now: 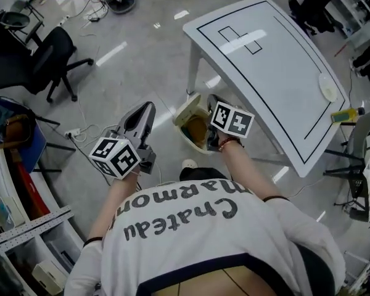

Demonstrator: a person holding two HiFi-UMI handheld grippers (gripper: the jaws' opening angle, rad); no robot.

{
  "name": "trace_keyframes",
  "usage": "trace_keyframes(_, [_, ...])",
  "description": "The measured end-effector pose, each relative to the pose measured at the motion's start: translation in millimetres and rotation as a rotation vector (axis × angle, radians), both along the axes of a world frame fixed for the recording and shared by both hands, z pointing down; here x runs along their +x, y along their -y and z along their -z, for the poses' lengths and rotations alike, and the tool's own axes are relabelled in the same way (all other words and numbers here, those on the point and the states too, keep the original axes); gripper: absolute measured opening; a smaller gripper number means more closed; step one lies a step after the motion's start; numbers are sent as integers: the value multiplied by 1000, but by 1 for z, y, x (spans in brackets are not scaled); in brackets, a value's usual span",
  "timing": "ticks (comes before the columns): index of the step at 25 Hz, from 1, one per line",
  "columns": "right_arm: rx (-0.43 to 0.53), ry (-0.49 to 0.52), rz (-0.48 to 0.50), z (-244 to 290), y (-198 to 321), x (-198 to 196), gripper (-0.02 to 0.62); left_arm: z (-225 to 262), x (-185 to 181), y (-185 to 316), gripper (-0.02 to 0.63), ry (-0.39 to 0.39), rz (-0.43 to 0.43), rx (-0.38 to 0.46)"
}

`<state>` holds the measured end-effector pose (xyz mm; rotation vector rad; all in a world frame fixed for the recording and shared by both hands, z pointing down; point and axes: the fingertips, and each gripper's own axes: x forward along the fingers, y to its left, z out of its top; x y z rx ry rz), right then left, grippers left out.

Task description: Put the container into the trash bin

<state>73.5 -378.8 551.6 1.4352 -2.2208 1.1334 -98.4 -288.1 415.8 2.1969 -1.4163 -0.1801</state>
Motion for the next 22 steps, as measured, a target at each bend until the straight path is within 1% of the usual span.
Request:
trace_keyframes(3, [115, 35, -50, 58, 0, 0, 37, 36, 0, -9, 23, 0, -48, 76])
trace_keyframes(5, [167, 52, -78, 90, -11, 2, 37, 53, -3, -23, 23, -4, -67, 112])
trace_keyframes(10, [266, 54, -94, 140, -57, 2, 37, 73, -16, -61, 23, -21, -63, 158])
trace_keyframes(15, [305, 62, -102, 163, -105, -5, 37, 85, -20, -95, 23, -25, -74, 185])
trace_keyframes(22, [321, 56, -100, 169, -159, -11, 37, 93, -14, -140, 23, -29, -109, 223])
